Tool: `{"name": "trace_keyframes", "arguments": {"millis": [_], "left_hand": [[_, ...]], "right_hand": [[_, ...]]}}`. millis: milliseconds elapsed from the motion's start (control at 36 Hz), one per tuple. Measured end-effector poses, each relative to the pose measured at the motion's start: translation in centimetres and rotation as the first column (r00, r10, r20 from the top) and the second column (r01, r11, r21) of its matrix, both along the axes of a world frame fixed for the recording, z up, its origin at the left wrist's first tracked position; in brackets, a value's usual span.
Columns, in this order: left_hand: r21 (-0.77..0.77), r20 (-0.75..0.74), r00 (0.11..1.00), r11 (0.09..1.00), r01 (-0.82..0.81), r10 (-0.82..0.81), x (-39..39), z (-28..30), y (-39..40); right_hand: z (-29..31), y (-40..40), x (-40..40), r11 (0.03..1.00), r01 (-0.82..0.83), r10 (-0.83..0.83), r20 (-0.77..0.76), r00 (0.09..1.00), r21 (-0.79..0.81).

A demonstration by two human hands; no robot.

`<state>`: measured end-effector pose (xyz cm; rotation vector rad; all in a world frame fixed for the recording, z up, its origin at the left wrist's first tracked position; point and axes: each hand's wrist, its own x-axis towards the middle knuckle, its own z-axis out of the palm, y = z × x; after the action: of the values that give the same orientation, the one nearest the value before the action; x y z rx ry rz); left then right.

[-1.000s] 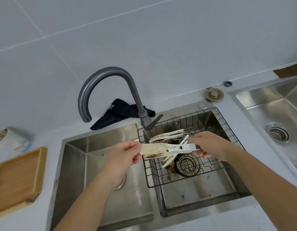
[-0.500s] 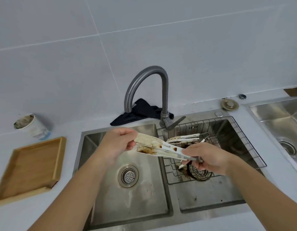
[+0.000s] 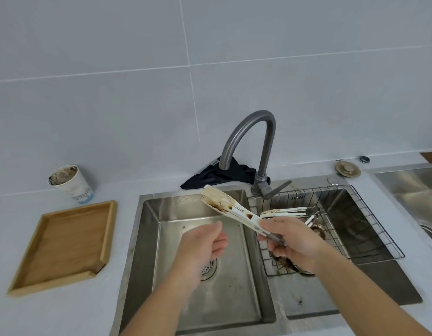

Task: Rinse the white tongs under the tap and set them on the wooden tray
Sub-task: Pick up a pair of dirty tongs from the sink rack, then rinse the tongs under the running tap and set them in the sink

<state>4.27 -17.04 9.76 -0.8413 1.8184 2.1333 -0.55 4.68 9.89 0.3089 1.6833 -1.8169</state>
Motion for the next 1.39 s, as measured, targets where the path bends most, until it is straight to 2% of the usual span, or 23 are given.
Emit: {"name": "trace_keyframes", "arguments": {"millis": [222, 528, 833, 972, 1028, 1083, 1139, 1306, 1389], "left_hand": [[0.194, -0.027, 0.996, 0.978, -0.079, 0.085, -0.4, 0.5, 2.7], [0.261, 0.039, 0.983, 0.948, -0.182, 0.178, -1.2, -0.5, 2.9], [0.289, 0.087, 0.979, 0.936, -0.2, 0.182, -2.8, -1.8, 2.4], [0.269, 0.102, 0.976, 0.939, -0.213, 0.192, -3.8, -2.5, 1.6], [0.273, 0.113, 0.974, 0.936, -0.221, 0.197, -4.2, -2.8, 1.3], [0.277, 0.127, 0.972, 0.933, -0.227, 0.199, -4.8, -3.3, 0.9], [0.276, 0.134, 0.971, 0.933, -0.229, 0.199, -5.0, -3.7, 0.5], [0.269, 0.138, 0.971, 0.936, -0.225, 0.194, -6.0, -4.8, -0.2], [0.267, 0.146, 0.969, 0.935, -0.234, 0.201, -6.4, -5.1, -0.4]], "right_hand": [[-0.3, -2.7, 1.0, 0.998, 0.064, -0.064, 0.018, 0.998, -0.001], [-1.5, -3.9, 1.9, 0.998, 0.049, -0.051, 0.037, 0.998, 0.046], [-2.0, -3.1, 0.6, 0.994, -0.079, 0.076, 0.048, 0.996, 0.08], [-2.0, -2.1, -1.4, 0.975, -0.092, 0.093, 0.004, 0.996, 0.204], [-2.1, -1.1, -2.7, 0.909, -0.115, 0.163, -0.09, 0.982, 0.4], [-2.4, 0.2, -4.3, 0.773, -0.127, 0.305, -0.188, 0.934, 0.622], [-2.6, 1.3, -5.9, 0.653, -0.095, 0.403, -0.238, 0.883, 0.751], [-3.3, 3.0, -11.3, 0.409, 0.009, 0.562, -0.259, 0.786, 0.913], [-3.8, 3.4, -13.6, 0.335, 0.042, 0.615, -0.252, 0.747, 0.941]]}}
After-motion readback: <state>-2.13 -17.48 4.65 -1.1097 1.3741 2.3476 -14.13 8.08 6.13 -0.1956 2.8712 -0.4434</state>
